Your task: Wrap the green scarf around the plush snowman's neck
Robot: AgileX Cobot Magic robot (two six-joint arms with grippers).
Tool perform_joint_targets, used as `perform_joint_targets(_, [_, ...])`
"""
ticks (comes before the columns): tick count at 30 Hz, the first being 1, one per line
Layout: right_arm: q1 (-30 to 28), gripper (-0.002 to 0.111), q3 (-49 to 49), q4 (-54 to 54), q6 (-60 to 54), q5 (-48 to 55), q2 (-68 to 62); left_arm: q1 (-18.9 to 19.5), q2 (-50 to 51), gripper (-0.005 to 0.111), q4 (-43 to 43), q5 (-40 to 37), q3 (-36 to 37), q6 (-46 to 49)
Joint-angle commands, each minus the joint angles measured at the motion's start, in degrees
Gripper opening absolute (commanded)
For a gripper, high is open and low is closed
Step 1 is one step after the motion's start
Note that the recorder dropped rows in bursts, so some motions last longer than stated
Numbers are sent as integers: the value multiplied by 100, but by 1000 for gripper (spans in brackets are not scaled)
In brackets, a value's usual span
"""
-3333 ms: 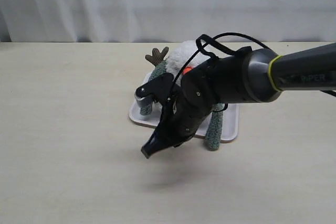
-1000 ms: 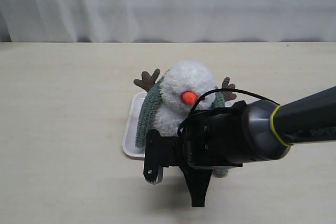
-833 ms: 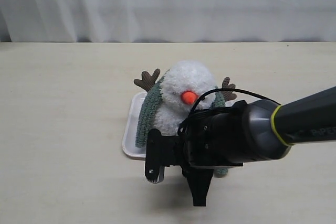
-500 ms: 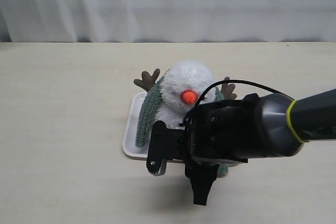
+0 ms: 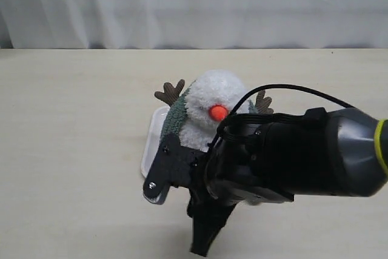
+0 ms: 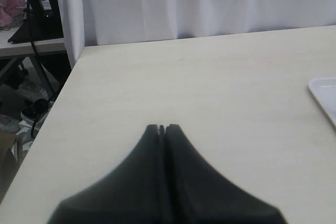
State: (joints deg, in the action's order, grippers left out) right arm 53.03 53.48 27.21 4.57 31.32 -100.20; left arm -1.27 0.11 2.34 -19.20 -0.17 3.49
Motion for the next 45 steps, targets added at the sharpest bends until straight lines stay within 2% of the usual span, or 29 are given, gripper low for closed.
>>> perform_joint_targets(1, [-22,46,74,-256,1769,-905,191,23,-11,0,-2,72,17,14])
perform_joint_targets(4, [-90,46,355,-256,2996,-977,177,23,-11,0,-2,72,17,14])
perform_joint_targets(8, [-100,47,717,-256,3612,-1199,107,23,-11,0,-2,72,17,14])
perform_joint_targets(18, [-119,64,1356,-204,4267,-914,-529,23,-11,0,-2,72,17,14])
perform_joint_targets(23, [-119,64,1738,-231,4482,-204,-642,23,-11,0,-2,72,17,14])
perform_joint_targets(30, [-119,64,1764,-273,4792,6,-878,23,-11,0,-2,72,17,14])
perform_joint_targets(38, [-167,64,1764,-273,5065,-43,-1219,23,-11,0,-2,72,17,14])
perform_joint_targets(45, [-254,64,1769,-274,5316,-476,-1439,23,-11,0,-2,72,17,14])
